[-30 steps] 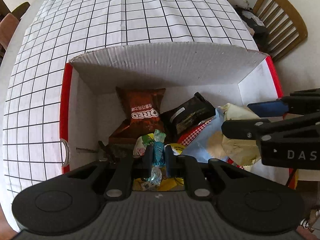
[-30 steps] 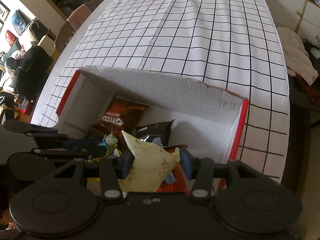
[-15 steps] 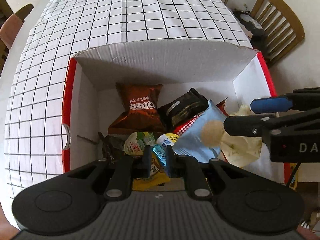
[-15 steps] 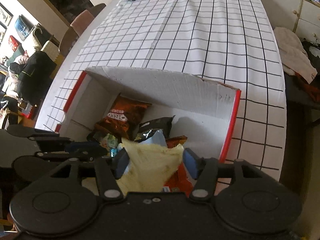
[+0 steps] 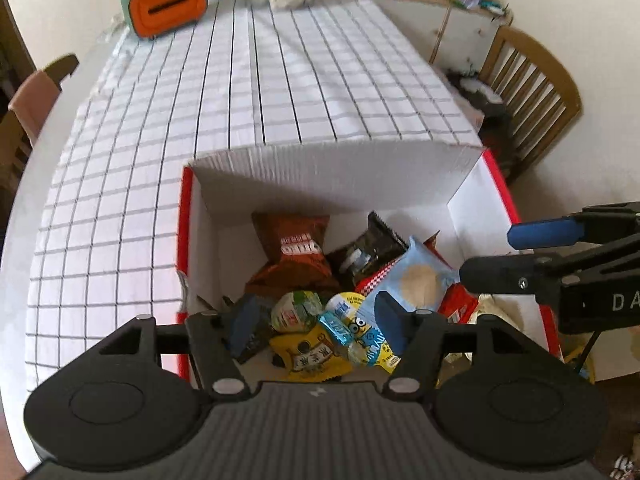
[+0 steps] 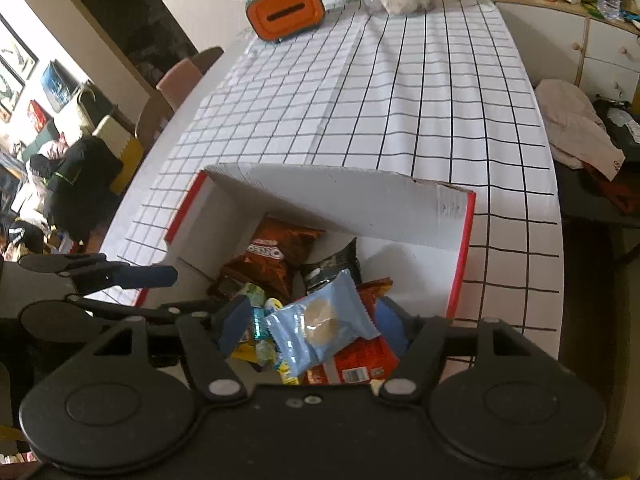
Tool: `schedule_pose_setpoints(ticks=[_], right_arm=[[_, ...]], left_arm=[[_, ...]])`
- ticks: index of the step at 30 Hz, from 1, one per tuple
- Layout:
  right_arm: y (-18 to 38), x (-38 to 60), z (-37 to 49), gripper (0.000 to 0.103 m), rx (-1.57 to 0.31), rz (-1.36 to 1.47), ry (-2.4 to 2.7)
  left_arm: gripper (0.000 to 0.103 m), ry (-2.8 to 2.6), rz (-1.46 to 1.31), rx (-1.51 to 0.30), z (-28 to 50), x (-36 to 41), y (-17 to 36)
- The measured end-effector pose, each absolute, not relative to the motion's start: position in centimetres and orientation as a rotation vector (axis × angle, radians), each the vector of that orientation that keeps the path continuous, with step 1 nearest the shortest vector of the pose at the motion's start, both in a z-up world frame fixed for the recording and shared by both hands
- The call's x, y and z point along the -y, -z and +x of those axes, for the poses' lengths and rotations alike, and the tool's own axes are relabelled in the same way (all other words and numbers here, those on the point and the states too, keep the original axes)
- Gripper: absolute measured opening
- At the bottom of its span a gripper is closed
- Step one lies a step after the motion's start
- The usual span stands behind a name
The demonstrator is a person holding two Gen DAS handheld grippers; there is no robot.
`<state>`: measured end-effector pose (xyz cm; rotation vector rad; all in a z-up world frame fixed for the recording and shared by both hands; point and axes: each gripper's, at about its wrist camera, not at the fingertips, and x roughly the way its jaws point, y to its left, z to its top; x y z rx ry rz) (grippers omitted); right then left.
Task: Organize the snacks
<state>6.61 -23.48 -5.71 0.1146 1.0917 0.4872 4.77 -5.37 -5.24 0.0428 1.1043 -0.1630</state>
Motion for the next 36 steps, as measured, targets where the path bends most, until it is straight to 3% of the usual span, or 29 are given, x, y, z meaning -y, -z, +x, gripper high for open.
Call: schedule_pose_setpoints(ticks=[12, 36], right_arm=[[3.7, 22.5, 2.8, 0.094, -0.947, 0.137, -0.442], [3.6, 21.7, -6.4, 0.103, -0.753, 0.122, -0.253]], left_arm=[[0.078, 0.225, 0.065, -0.959, 1.8, 4.2, 2.5], [0.090, 0.262, 0.041, -0.878, -3.5, 3.7, 1.8]])
